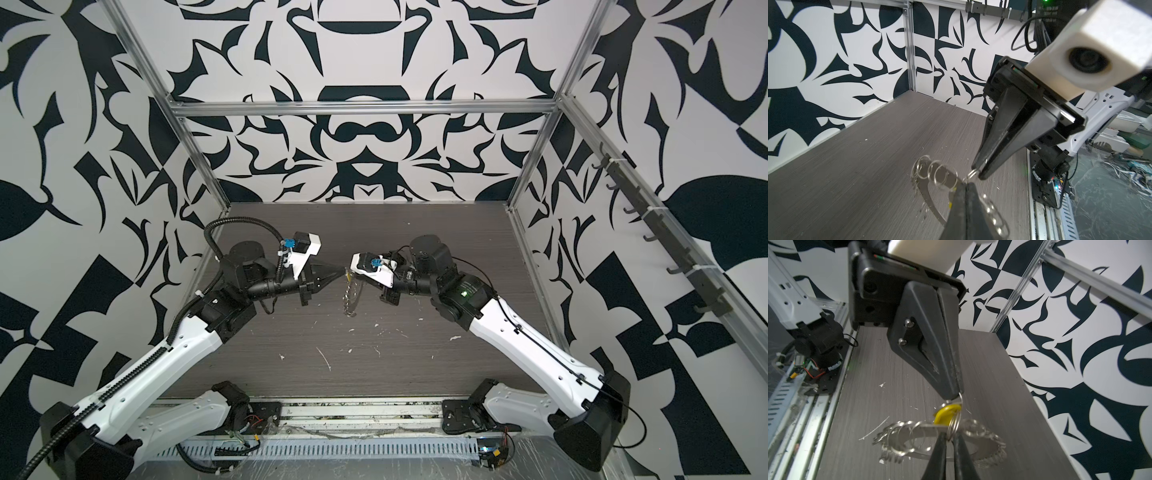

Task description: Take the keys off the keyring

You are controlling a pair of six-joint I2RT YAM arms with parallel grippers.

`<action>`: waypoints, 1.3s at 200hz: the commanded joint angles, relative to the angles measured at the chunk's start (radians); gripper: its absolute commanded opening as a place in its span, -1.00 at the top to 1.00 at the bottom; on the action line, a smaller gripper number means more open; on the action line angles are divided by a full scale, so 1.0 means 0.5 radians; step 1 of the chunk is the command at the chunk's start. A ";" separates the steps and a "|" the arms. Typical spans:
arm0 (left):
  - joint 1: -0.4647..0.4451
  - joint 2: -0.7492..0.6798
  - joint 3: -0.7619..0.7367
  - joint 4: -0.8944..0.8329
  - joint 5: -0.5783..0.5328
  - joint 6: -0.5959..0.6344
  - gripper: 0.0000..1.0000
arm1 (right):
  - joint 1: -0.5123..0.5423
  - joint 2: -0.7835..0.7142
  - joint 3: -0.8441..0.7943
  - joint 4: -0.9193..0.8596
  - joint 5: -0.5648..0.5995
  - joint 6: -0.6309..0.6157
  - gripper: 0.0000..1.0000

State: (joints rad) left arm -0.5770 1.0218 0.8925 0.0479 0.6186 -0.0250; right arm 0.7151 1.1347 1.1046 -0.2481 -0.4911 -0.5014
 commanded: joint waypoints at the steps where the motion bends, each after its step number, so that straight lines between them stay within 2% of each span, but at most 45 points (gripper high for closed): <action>1: 0.013 -0.035 0.059 0.048 -0.022 0.012 1.00 | 0.003 -0.014 0.032 0.076 -0.033 0.055 0.60; 23: 0.013 -0.034 0.067 0.013 -0.051 0.022 1.00 | 0.003 -0.023 0.047 0.070 -0.028 0.076 0.51; 139: 0.013 -0.037 0.064 0.002 -0.047 0.045 1.00 | 0.002 0.120 0.194 0.040 -0.093 0.072 0.41; 165: 0.013 -0.044 0.064 0.002 -0.050 0.047 1.00 | -0.001 0.166 0.240 -0.009 -0.097 0.026 0.44; 204: 0.013 -0.049 0.065 0.003 -0.052 0.046 1.00 | -0.001 0.200 0.273 -0.048 -0.124 0.007 0.66; 260: 0.013 -0.062 0.064 -0.007 -0.070 0.050 1.00 | -0.007 0.252 0.288 -0.079 -0.144 0.000 0.69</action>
State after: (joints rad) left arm -0.5751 1.0149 0.8928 0.0212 0.5835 -0.0051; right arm 0.7151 1.2613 1.2076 -0.2878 -0.5423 -0.4965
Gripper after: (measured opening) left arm 0.047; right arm 0.170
